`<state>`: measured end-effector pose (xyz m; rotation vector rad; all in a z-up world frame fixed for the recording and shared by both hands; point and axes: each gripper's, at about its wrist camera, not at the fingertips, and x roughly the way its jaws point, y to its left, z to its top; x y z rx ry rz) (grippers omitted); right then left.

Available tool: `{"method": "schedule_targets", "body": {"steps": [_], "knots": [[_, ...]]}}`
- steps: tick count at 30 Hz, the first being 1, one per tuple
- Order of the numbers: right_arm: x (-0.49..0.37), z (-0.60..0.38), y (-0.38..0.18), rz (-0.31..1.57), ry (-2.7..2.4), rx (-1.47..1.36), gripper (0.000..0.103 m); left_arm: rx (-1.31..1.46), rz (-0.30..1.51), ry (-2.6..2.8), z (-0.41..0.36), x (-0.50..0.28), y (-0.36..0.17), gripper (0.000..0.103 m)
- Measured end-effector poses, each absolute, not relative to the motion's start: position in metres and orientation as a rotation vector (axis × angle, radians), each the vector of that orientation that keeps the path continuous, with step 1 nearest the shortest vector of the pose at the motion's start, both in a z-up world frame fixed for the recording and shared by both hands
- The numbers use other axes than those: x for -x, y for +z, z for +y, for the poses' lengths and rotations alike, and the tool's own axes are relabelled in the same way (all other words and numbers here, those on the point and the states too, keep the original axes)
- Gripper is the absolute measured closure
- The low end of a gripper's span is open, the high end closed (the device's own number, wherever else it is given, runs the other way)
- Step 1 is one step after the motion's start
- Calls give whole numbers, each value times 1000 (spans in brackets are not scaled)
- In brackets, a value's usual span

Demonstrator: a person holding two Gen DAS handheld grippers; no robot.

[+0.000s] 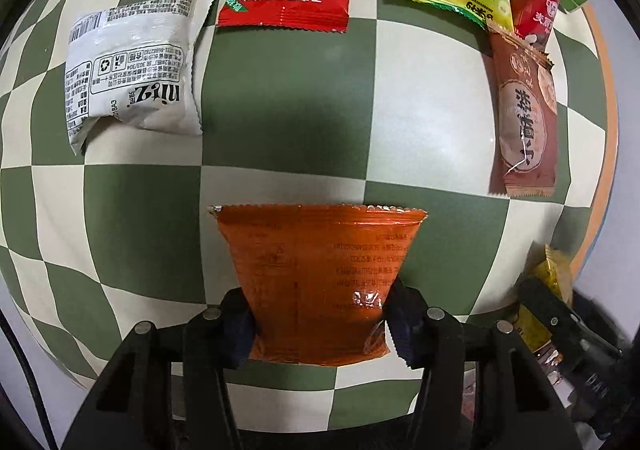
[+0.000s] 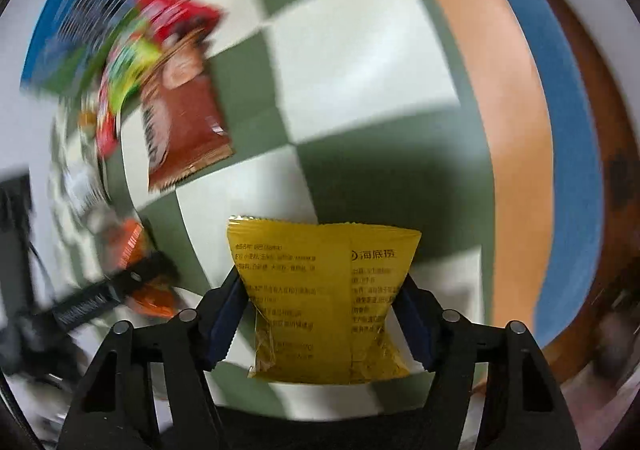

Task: Organize snacks
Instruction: 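Grasp the small orange packet with left tool while right tool grasps the yellow packet, then carry both packets into the cardboard box and open both tools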

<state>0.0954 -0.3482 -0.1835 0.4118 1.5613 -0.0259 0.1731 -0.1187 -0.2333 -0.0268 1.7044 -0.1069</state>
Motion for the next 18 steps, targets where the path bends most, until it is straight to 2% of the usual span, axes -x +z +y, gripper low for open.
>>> {"method": "schedule_targets", "body": {"steps": [4,12,14,18], "knots": [[-101,-330,-169,1518,26,-199,33,14,1702,-110,-122,-168,-247,50],[-85,-324,-175,1575,49,-200,30,-22,1672,-116,-129,-154,-245,54],[-79,-320,-182,1578,47,-190,36,-44,1651,-124,-135,-151,-240,59],[-78,-324,-176,1532,31,-198,45,-67,1607,-139,-144,-151,-225,59]]}}
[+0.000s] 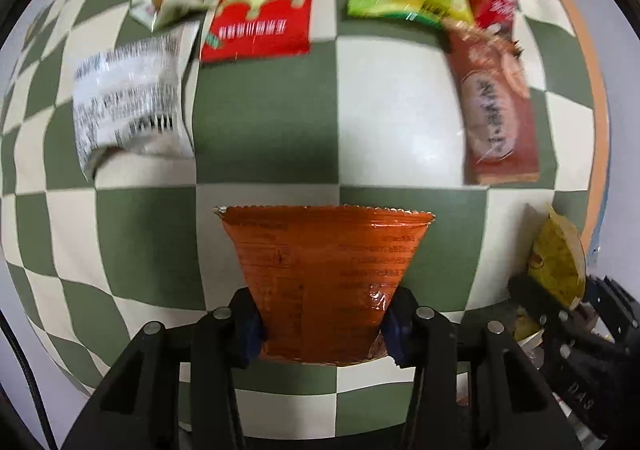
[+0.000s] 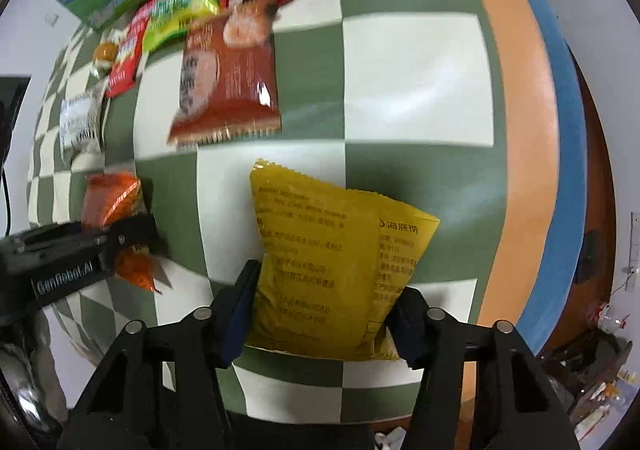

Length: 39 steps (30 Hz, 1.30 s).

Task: Organize snacks
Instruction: 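Carry both packets into the cardboard box and open both tools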

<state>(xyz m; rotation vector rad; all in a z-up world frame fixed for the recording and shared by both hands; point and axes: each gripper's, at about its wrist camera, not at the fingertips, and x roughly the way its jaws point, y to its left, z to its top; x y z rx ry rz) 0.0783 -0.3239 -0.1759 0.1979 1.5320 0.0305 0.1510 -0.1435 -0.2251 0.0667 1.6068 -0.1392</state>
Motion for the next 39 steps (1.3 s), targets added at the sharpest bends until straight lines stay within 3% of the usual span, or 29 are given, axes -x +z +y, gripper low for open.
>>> {"method": "schedule_targets", "body": {"steps": [5,11,19,26,37,39], "knots": [[-90,-332,-149,1471,47,-245,49,-30,1538,-173,-149,-162,-187,60],[-126,-335,-83,1337,115,-282,49,50,1394,-225,-149,-208,-103,60],[-237,-295,-10,1163,221,-289,49,28,1302,-198,-127,-310,-34,60],[-340,-256,-2,1159,285,-234,49,48,1412,-103,-91,-409,-67,59],[-420,-213,-91,1398,322,-206,48,85,1630,-42,-72,-464,-141,58],[-424,-211,-104,1427,330,-213,44,101,1649,-50,-71,-464,-148,58]]}}
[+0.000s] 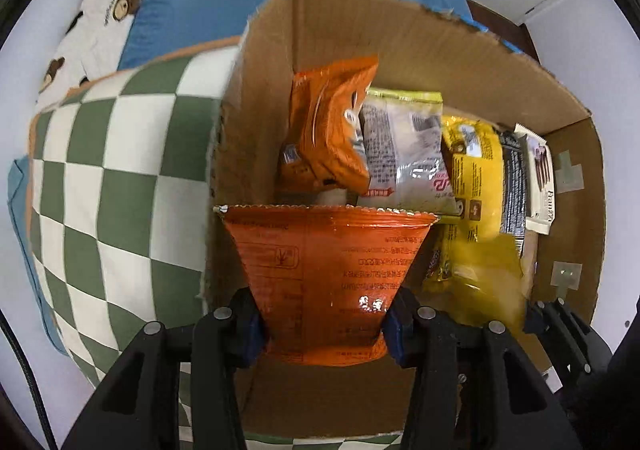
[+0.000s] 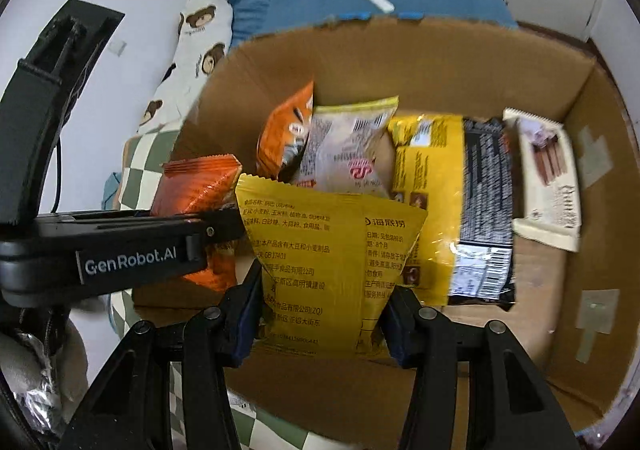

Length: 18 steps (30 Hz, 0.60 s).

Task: Organize snacks
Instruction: 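Carry both packets into the cardboard box and open both tools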

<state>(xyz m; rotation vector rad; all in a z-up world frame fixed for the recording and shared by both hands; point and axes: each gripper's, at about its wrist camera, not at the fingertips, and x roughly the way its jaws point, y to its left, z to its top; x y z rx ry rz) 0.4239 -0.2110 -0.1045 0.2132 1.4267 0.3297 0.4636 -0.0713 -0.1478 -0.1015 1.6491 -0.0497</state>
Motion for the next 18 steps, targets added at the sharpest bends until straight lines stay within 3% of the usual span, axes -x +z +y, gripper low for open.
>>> {"method": "schedule_targets", "body": {"steps": [3,4,5,9,18], "knots": [[-427,-210,-114,1457,330,-216,15,113,1646,-58,-72,-463,-151,44],[-427,-210,-115,1465,332,-215,8,120,1637,-67,-72,-463,-150,31],[-427,-210,-116,1472,326,-209,7,132,1636,-79,-73,-463,-150,24],[-425,-213,-120,1484,301,-178,5,106,1620,-83,-81,-460,-146,15],[-408,-250,-110,1472,171,-122,5,53,1559,-50,-93,-443,-136,14]]}}
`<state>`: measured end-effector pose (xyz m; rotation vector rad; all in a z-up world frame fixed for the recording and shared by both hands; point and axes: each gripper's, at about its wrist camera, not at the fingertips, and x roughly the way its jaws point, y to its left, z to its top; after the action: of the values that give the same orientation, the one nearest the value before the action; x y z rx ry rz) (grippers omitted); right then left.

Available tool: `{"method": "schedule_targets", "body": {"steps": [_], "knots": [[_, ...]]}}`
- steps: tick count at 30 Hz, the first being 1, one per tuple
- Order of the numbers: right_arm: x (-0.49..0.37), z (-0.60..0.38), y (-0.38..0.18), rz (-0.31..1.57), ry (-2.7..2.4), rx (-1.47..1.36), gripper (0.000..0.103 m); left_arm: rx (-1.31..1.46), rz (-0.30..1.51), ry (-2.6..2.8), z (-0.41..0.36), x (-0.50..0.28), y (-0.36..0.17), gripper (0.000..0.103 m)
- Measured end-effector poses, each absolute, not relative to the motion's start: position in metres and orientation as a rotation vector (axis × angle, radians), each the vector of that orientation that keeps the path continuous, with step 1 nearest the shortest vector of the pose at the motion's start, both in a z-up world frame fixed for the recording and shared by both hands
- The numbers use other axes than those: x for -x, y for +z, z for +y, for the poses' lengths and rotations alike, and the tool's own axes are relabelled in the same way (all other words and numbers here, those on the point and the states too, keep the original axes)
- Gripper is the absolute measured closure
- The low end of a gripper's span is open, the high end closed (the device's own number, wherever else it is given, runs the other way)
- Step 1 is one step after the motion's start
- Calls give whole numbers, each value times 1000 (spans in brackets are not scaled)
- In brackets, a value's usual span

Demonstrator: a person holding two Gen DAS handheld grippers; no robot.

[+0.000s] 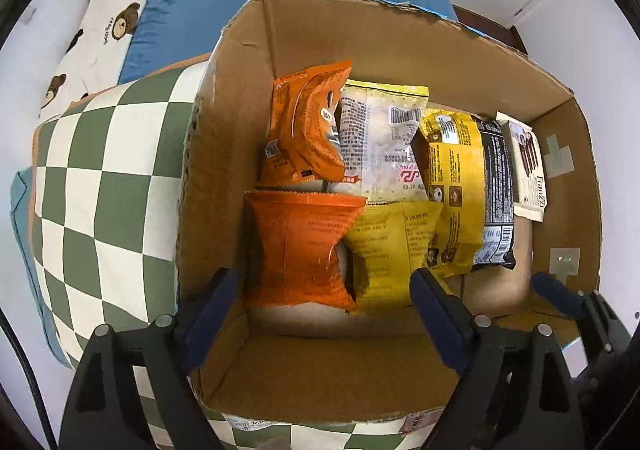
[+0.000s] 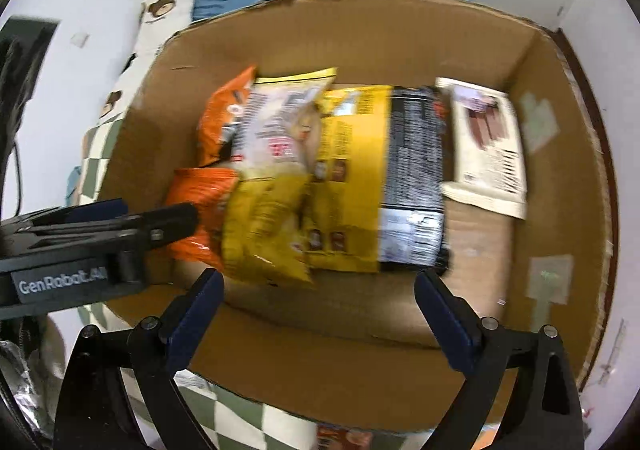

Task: Organize snacks
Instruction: 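Carry both packets into the cardboard box and open both tools, then move both tools back to the remaining snacks on the bed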

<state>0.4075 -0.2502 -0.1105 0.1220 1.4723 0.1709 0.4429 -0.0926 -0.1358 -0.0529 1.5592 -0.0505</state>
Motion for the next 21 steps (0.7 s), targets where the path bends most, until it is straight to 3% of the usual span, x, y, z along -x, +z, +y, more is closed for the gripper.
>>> {"method": "schedule_targets", "body": {"steps": [21], "knots": [[-348,-292,-36,1289,61,-90,5,12,1288,-57,-100,-378,-61,14]]}}
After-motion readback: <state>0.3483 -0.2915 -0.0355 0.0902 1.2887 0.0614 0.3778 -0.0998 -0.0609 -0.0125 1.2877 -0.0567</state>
